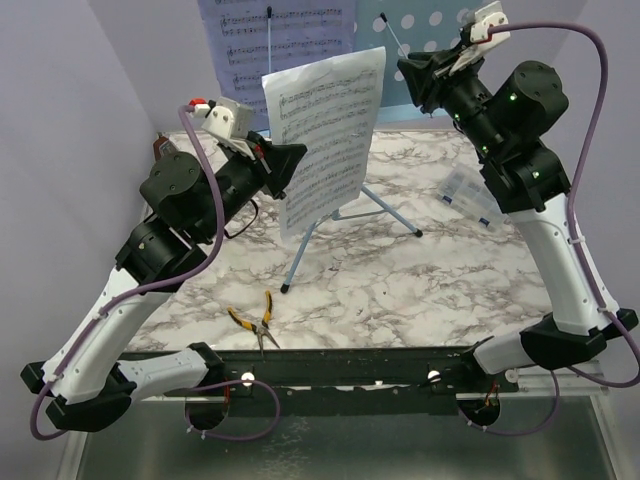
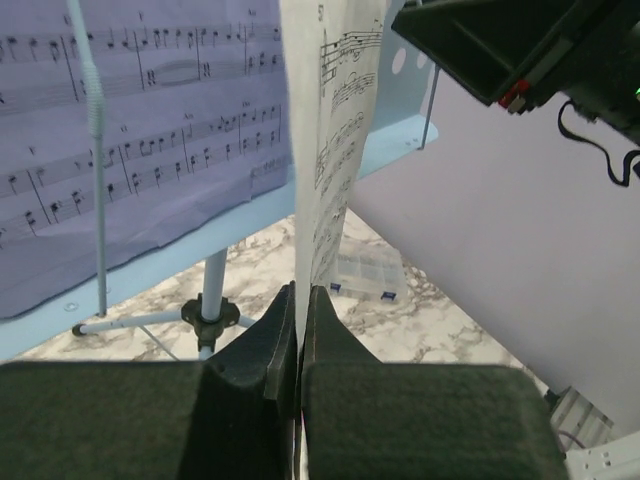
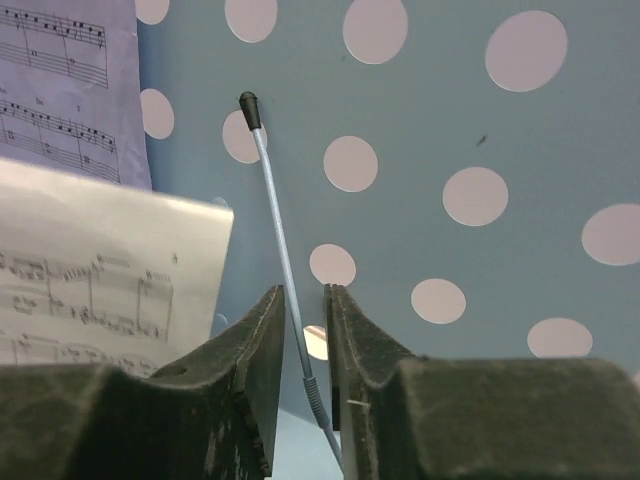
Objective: Set up the instrument practice props
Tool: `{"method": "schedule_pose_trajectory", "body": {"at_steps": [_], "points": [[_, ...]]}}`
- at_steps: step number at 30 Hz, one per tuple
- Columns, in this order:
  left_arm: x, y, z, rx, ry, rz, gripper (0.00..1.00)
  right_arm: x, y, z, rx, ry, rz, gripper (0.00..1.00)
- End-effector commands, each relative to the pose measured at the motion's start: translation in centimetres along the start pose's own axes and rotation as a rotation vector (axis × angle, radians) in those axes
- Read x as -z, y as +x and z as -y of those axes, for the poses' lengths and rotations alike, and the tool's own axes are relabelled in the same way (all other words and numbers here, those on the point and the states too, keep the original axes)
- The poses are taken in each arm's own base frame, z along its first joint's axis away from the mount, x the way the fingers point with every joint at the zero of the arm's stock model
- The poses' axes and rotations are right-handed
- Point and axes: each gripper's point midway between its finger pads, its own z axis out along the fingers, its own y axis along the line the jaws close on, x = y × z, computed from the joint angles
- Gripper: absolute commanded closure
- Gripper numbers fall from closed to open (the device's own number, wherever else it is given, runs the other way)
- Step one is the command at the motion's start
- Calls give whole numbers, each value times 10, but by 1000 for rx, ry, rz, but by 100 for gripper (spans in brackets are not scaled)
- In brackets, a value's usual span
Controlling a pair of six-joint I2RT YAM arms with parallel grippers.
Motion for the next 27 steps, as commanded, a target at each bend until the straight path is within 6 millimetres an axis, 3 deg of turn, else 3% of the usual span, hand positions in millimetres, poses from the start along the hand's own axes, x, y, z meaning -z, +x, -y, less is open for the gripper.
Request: {"method": "schedule_pose_trajectory", "body": {"at_steps": [1,7,13,18,27], "points": [[2,-28,-6,-20,-51,67,100,-6,-16,-4,45,-38,61,76],[-11,-46,-2,-40,-44,97,100,-8,-17,-3,48,-30,86,99],[-36,-67,-5,-83,-83,137,100,4,-32,-9,81,-55,210,99],[-56,-80,-13,-129,-126,170,100,11,-37,-2,69,-8,270,100],[-82,-110,-9,-211,-130,236,100,26,-48,0,51,19,376,100]]}}
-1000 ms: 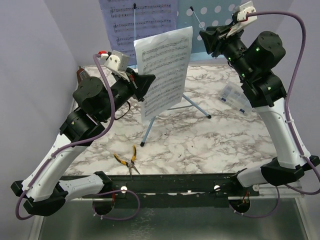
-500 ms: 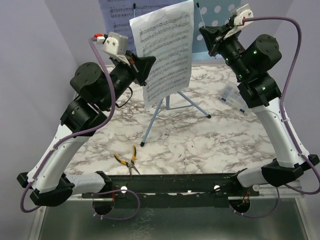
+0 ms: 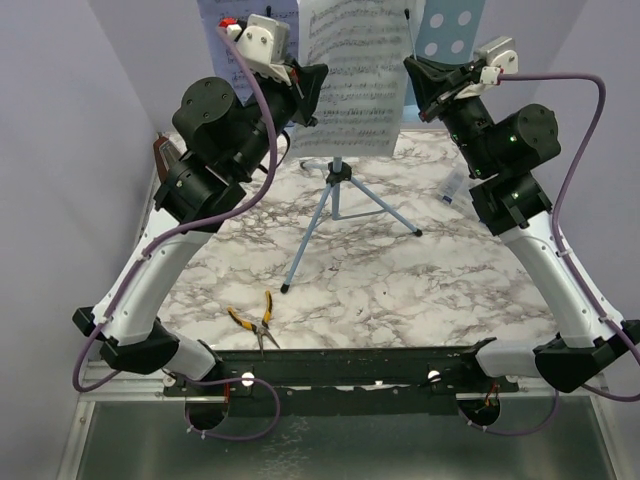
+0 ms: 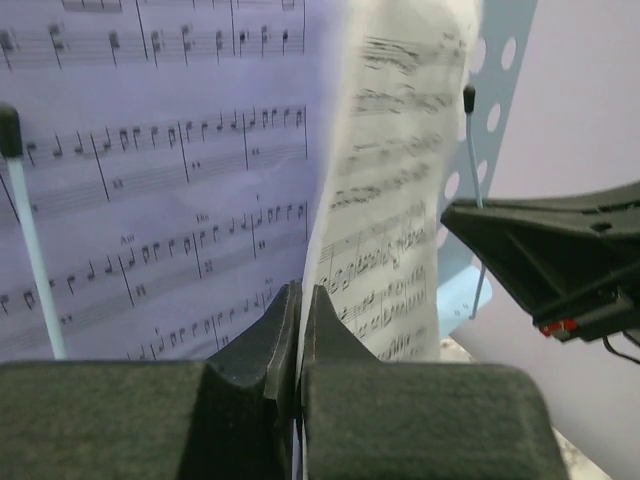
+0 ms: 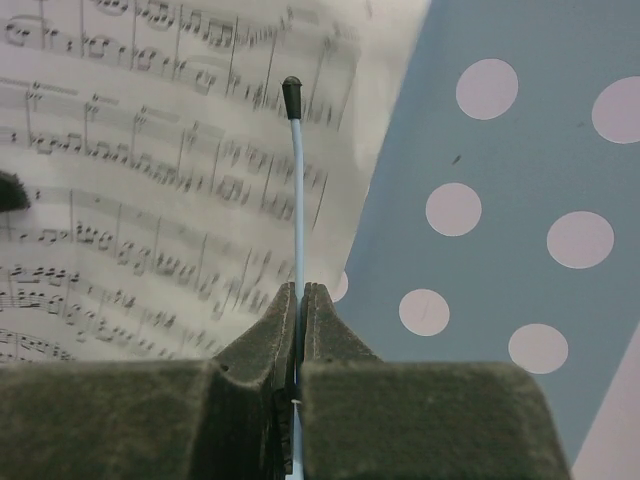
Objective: Set up the instrument practice props
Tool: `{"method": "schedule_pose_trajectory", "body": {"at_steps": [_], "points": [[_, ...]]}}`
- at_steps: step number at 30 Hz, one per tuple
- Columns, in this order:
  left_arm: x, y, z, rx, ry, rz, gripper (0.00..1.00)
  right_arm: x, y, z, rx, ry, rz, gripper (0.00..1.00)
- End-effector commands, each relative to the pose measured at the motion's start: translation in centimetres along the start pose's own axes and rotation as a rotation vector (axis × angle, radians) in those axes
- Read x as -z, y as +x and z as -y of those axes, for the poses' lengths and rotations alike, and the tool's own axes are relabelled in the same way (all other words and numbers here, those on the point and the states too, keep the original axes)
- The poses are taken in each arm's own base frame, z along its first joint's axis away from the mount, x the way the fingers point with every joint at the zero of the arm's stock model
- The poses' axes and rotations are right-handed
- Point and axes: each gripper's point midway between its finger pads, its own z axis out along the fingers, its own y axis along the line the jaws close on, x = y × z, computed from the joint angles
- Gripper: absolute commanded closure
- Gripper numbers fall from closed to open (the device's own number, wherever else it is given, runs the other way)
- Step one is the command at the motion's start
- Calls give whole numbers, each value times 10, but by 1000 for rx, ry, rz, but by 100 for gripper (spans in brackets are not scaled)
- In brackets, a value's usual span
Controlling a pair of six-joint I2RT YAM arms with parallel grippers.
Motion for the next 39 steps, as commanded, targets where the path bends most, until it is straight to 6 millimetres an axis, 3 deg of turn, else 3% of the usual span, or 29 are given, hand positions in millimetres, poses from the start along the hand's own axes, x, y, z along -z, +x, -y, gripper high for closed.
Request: {"method": "schedule_pose_trajectory", "body": {"at_steps": [1,10,16,23,30,39], "points": [[-9,-30,-5,-69,-24,90,100,10,-42,6,-2,30,146,99],[-21,-63,25,-91,127,209,100,9,-52,3,-8,8,167,99],[-41,-55,36,-118,178,210,100,11,-52,-1,-1,-17,173,100],[-57,-48,71,-220,370,240,100,13,-48,-5,-5,-35,170,99],[-72,-33,71,-286,374,229,100,13,-48,-7,2,-46,165,99],[-71,-55,63,-261,315,294,100,14,-45,-5,-6,-31,176,99]]}}
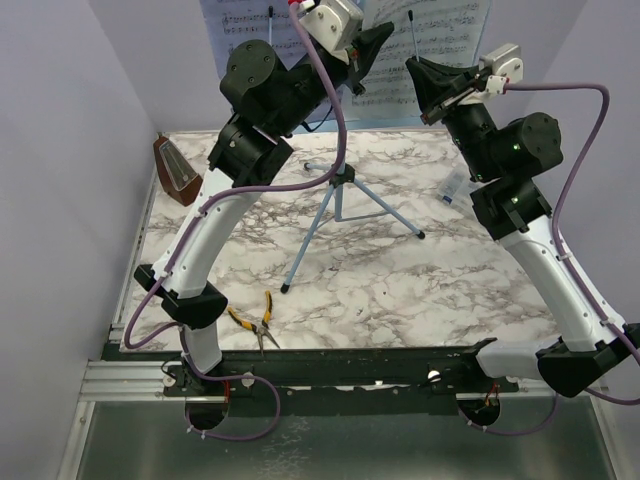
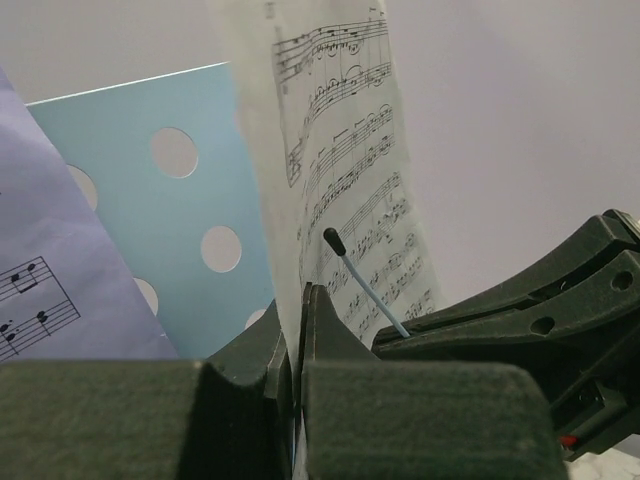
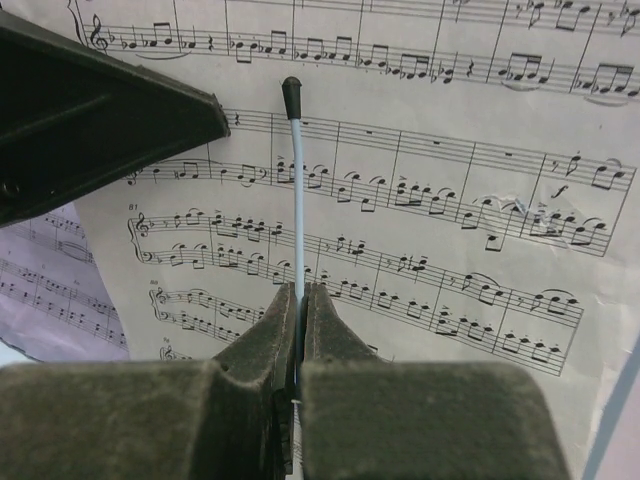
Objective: Set up the instrument practice props
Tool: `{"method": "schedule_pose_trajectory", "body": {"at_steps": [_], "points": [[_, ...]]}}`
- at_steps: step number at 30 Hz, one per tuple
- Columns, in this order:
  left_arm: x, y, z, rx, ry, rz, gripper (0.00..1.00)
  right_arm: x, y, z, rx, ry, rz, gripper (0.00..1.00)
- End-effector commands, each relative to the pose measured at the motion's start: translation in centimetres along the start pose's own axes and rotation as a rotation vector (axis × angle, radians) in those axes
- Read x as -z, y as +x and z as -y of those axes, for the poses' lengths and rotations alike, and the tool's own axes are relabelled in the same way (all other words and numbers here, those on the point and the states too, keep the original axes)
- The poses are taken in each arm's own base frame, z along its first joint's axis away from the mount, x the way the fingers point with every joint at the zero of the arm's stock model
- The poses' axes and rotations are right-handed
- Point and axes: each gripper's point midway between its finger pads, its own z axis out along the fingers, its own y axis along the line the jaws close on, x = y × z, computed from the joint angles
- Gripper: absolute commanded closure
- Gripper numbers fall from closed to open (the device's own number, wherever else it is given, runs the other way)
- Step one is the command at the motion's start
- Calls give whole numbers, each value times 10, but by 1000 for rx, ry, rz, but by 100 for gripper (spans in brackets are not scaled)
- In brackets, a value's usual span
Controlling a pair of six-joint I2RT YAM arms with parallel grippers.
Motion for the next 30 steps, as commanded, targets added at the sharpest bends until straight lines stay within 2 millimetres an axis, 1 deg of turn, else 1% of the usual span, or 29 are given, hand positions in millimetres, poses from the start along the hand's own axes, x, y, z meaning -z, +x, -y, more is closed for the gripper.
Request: {"method": "schedule_pose_trajectory", "body": {"at_steps": [1,5,9,13,19,23,26,27,29,30], "points": [[2,-25,-8,-29,-26,68,100,7,-38,0,-4,0,131,100],[0,-18,-6,-32,-14,56,100,13,-41,5,-19,36,167,99],[-3,-9,-4,-26,-3,46,100,13,-44,6,-26,41,173,99],[-7,-8,-5,-29,-6,50,100,10,-43,6,-29,41,161,99],[-9,-3,0,-30,26,47,100,8,-35,7,-29,47,138,100],[-10,0,-1,-34,19,41,100,6,-30,10,-31,61,117,99],[-10,1,-4,-30,7,38,100,5,-26,11,-35,69,106,93],[-9,1,-5,-27,1,37,94,5,-25,11,-35,72,104,88],[-8,-1,-6,-20,-7,39,76,6,-25,12,-36,75,102,79],[-8,-2,-6,-18,-8,40,70,7,-25,12,-36,75,100,76]]}}
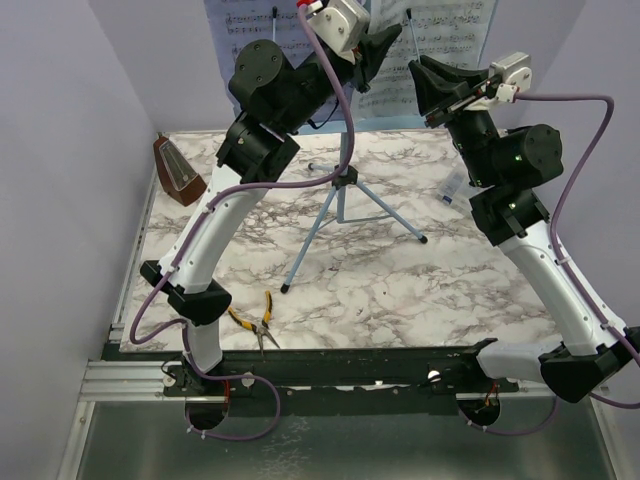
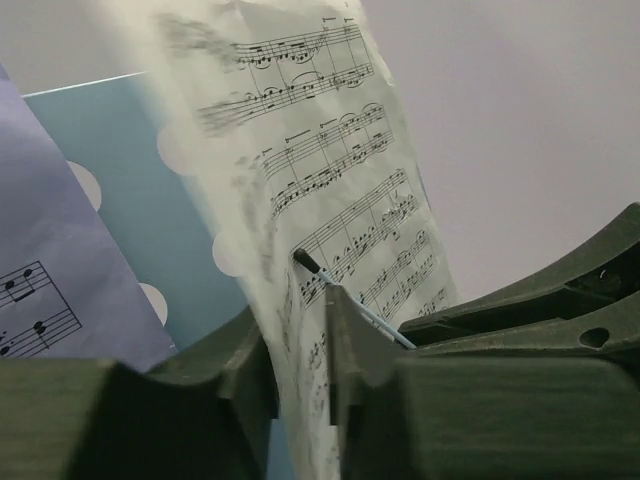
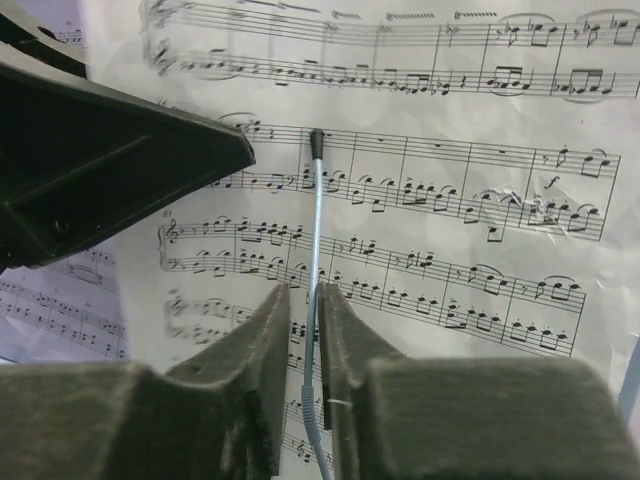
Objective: Set up the instrument practice props
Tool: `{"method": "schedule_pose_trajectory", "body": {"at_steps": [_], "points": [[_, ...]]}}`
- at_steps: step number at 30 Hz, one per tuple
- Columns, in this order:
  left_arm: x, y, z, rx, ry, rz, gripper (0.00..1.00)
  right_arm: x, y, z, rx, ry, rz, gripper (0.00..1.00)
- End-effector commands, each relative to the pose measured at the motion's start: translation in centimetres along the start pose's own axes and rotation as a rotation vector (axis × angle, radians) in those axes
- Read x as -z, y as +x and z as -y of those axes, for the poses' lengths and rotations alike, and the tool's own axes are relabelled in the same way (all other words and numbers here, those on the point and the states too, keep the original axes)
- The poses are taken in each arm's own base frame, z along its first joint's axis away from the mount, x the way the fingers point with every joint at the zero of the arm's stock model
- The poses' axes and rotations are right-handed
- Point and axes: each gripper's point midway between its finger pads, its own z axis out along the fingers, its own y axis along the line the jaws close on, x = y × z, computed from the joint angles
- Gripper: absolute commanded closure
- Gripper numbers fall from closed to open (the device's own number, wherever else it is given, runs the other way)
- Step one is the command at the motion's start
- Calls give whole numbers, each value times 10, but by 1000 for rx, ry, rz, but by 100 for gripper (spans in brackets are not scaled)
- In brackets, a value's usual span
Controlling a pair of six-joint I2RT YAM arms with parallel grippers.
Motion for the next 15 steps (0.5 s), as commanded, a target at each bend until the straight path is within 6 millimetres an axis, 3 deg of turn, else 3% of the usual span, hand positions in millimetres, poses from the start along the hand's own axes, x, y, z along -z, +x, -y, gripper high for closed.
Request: {"method": "schedule_pose_trajectory", "body": {"at_steps": [1,7,11,15], "points": [[2,-11,-5,-2,-15,22,63,-1,-19,7,-2,32,41,72],[13,-25,-10,33,-49,32,33,3,-20,7,-19,38,25,62],[25,-32,-14,70,-86,24,4,8,-18,8,-37,47,-16,57],[49,-36,-25,161,-188,-2,1,24,-19,8,-70,60,-67,50]]}}
